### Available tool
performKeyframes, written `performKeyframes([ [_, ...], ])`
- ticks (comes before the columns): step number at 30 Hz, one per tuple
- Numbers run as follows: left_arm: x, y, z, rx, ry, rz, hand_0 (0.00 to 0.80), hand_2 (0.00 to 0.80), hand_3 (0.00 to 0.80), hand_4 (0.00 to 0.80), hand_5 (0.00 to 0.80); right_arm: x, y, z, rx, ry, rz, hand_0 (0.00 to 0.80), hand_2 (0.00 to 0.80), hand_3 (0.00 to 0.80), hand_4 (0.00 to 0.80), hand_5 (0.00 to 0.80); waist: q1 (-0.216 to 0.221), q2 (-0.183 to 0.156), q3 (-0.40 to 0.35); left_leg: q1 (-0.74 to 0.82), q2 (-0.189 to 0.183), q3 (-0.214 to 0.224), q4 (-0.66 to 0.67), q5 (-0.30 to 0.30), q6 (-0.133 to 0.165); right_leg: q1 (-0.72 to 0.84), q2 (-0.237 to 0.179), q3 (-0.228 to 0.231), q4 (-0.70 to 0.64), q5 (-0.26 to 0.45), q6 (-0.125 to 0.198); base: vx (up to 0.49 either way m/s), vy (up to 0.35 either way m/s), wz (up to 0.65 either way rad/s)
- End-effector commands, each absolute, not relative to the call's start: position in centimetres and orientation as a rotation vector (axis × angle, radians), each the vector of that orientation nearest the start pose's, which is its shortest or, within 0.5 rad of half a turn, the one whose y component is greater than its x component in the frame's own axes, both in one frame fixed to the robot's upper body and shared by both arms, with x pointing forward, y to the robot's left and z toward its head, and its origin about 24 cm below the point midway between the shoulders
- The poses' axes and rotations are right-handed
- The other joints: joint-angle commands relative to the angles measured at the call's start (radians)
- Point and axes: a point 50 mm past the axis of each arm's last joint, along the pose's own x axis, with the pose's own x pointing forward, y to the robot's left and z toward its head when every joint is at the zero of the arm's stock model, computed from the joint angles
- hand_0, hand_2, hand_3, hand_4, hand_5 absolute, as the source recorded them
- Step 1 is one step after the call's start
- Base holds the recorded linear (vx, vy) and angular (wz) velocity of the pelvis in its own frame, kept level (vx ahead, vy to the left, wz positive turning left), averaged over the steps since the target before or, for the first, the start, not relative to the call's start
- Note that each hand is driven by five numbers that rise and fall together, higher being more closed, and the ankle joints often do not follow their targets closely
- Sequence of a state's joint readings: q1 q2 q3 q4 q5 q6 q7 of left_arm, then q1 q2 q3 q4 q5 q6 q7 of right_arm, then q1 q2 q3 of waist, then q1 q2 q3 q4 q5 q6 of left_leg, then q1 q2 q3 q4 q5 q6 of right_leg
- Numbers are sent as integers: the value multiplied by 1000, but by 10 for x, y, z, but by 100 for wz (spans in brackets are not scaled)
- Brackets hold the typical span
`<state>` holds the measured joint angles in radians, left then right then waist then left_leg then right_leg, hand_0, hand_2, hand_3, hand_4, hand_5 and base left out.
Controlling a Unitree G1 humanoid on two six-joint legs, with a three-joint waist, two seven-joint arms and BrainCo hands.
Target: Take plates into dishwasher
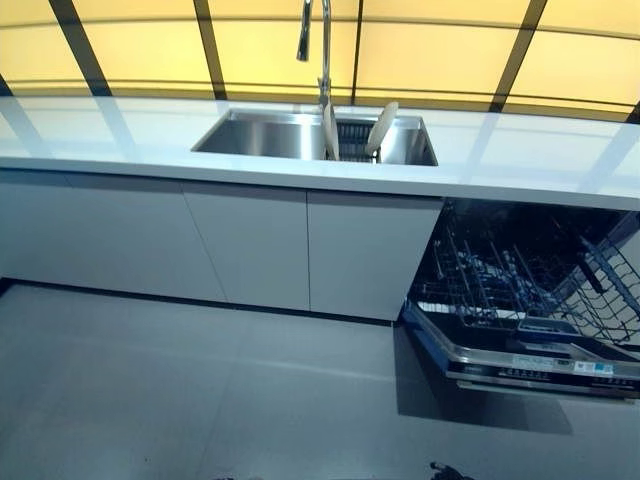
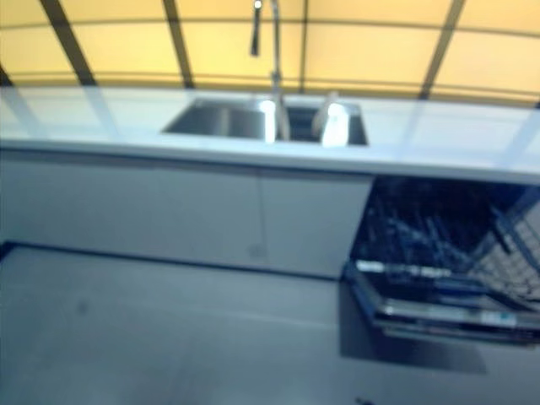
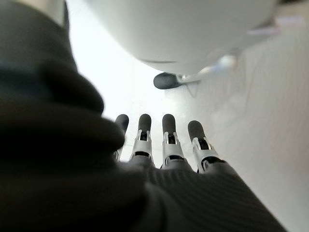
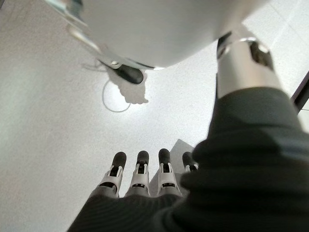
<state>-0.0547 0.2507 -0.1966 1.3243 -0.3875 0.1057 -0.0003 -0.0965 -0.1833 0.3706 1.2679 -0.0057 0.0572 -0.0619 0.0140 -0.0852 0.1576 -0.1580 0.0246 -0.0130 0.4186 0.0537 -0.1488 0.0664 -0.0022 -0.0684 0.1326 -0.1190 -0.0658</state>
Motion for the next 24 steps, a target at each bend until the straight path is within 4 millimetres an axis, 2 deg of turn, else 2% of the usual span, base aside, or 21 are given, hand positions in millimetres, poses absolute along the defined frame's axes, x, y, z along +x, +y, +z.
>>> performKeyframes([
  [1, 77, 204, -172, -110, 1361, 208, 0, 0, 0, 0, 0, 108, -211, -163, -512, 1261, 140, 0, 0, 0, 0, 0, 38, 13, 31, -186, -87, 30, 204, 136, 119, 50, 28, 62, -54, 96, 17, 286, 30, -37],
  [2, 71, 205, -173, -127, 1367, 227, 0, 0, 0, 0, 0, 103, -213, -164, -505, 1281, 126, 0, 0, 0, 0, 0, 58, 40, 46, -162, -56, 51, 3, 173, 106, 92, 52, 82, -62, 81, 27, 434, 80, -40],
  [3, 66, 206, -173, -130, 1374, 232, 0, 0, 0, 0, 0, 100, -216, -165, -500, 1289, 122, 0, 0, 0, 0, 0, 62, 62, 49, -136, -14, 93, -152, 208, 95, 122, 70, 83, -68, 61, 31, 479, 94, -42],
  [4, 64, 207, -174, -132, 1380, 236, 0, 0, 0, 0, 0, 99, -216, -165, -502, 1291, 125, 0, 0, 0, 0, 0, 73, 71, 53, -125, -15, 76, -253, 240, 87, 148, 75, 91, -74, 50, 35, 540, 97, -44],
  [5, 60, 207, -174, -144, 1389, 261, 0, 0, 0, 0, 0, 99, -217, -165, -504, 1291, 128, 0, 0, 0, 0, 0, 104, 78, 51, -133, -33, 2, -412, 267, 76, 188, 76, 119, -85, 39, 46, 471, 87, -49],
  [6, 59, 205, -175, -158, 1391, 284, 0, 0, 0, 0, 0, 101, -219, -164, -506, 1288, 121, 0, 0, 0, 0, 0, 117, 80, 45, -145, -42, -11, -434, 261, 76, 205, 70, 131, -86, 26, 47, 454, 106, -48],
  [7, 59, 202, -175, -173, 1394, 300, 0, 0, 0, 0, 0, 104, -221, -163, -511, 1284, 116, 0, 0, 0, 0, 0, 117, 77, 36, -128, -50, 1, -433, 198, 95, 208, 54, 134, -84, 16, 55, 306, 110, -58],
  [10, 63, 202, -175, -181, 1391, 307, 0, 0, 0, 0, 0, 107, -222, -162, -497, 1284, 98, 0, 0, 0, 0, 0, 112, 80, 8, -126, -34, 23, -354, 156, 116, 233, -6, 114, -52, -29, 78, 409, 144, -60],
  [12, 64, 206, -174, -147, 1388, 298, 0, 0, 0, 0, 0, 102, -216, -165, -519, 1299, 133, 0, 0, 0, 0, 0, 116, 66, -17, -111, -34, 45, -310, 100, 132, 271, -53, 77, -47, -44, 107, 439, 80, -21],
  [14, 70, 211, -172, -100, 1385, 293, 0, 0, 0, 0, 0, 94, -213, -167, -514, 1309, 152, 0, 0, 0, 0, 0, 109, 50, -46, -98, -13, 120, -259, 55, 135, 289, -89, 12, -51, -45, 130, 438, 60, -2],
  [15, 72, 214, -171, -83, 1386, 285, 0, 0, 0, 0, 0, 93, -212, -167, -505, 1309, 151, 0, 0, 0, 0, 0, 111, 43, -55, -94, -14, 119, -247, 43, 139, 294, -102, -4, -56, -40, 137, 349, 39, 16],
  [19, 73, 216, -171, -46, 1396, 251, 0, 0, 0, 0, 0, 92, -209, -168, -451, 1309, 120, 0, 0, 0, 0, 0, 117, 32, -81, -108, -23, 106, -208, 18, 152, 292, -125, -1, -69, -23, 150, 276, 67, -10],
  [22, 69, 215, -172, -43, 1417, 228, 0, 0, 0, 0, 0, 93, -209, -168, -463, 1306, 127, 0, 0, 0, 0, 0, 114, 31, -99, -124, -36, 104, -163, -10, 170, 297, -147, 24, -47, -21, 161, 273, 136, -16],
  [23, 68, 214, -172, -26, 1425, 207, 0, 0, 0, 0, 0, 93, -210, -168, -464, 1307, 116, 0, 0, 0, 0, 0, 112, 30, -108, -131, -45, 108, -149, -26, 186, 300, -163, 27, -5, -7, 171, 254, 160, -17],
  [24, 69, 214, -172, -4, 1427, 180, 0, 0, 0, 0, 0, 93, -212, -167, -462, 1308, 101, 0, 0, 0, 0, 0, 113, 23, -115, -127, -64, 110, -151, -37, 202, 296, -194, 22, 64, 79, 186, 251, 173, -11],
])
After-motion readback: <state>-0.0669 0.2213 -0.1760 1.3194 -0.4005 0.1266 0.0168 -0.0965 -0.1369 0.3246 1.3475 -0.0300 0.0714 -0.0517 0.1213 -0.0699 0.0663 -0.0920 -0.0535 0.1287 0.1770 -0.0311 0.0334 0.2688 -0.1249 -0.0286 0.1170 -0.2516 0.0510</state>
